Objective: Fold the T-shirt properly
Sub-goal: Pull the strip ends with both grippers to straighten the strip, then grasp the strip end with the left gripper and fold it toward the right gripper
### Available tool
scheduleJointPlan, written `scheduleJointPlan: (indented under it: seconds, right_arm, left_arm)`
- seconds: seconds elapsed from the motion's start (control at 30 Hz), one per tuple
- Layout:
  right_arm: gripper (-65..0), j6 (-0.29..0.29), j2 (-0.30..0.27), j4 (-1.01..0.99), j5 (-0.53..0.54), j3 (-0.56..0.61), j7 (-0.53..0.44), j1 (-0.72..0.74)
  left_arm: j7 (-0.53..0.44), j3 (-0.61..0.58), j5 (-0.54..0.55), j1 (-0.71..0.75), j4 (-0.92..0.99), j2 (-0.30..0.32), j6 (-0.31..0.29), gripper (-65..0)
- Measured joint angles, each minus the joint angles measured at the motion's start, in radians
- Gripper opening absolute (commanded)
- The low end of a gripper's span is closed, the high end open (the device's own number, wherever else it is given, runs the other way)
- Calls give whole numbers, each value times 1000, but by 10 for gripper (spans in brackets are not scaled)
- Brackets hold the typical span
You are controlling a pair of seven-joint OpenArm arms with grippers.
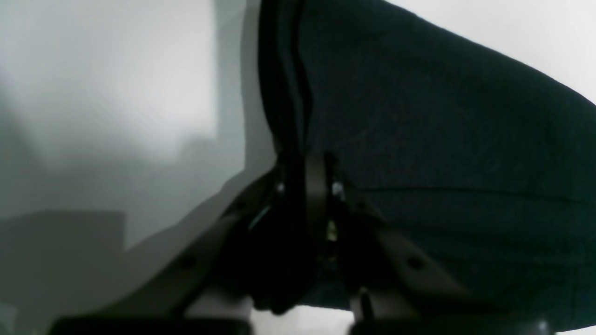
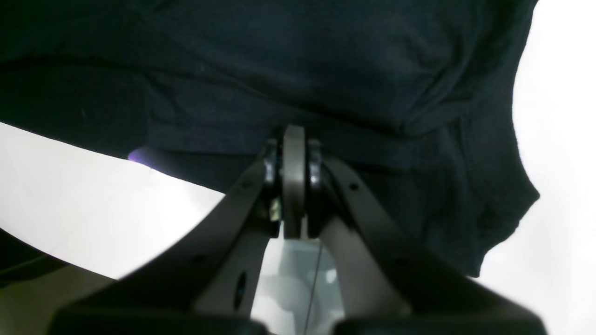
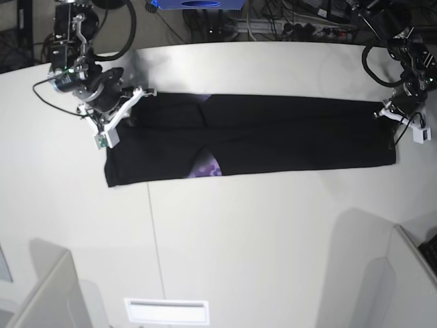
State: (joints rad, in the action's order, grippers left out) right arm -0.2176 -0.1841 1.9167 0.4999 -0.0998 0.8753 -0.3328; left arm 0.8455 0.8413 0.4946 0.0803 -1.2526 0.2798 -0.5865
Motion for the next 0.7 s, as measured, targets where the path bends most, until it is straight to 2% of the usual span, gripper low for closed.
scheduleJointPlan:
  seconds: [0.2, 0.33, 0.43, 0.63, 0.7]
  right_arm:
    - [-650, 0, 0, 0, 9, 0, -3, -12]
    - [-650, 0, -6, 0, 130, -6, -2, -16]
    - [-650, 0, -11, 0, 175, -8, -3, -14]
    - [-650, 0, -8, 0, 181, -8, -3, -10]
    - [-650, 0, -8, 0, 180, -8, -3, -8]
  left_arm:
    - [26, 72, -45, 24, -76, -2, 7, -650]
    - [23, 13, -35, 83, -248, -3, 6, -650]
    - [18, -34, -23, 130, -358, -12, 2, -650]
    - [31, -43, -33, 206, -547, -108, 3, -650]
    - [27, -84, -40, 212, -595, -114, 6, -650]
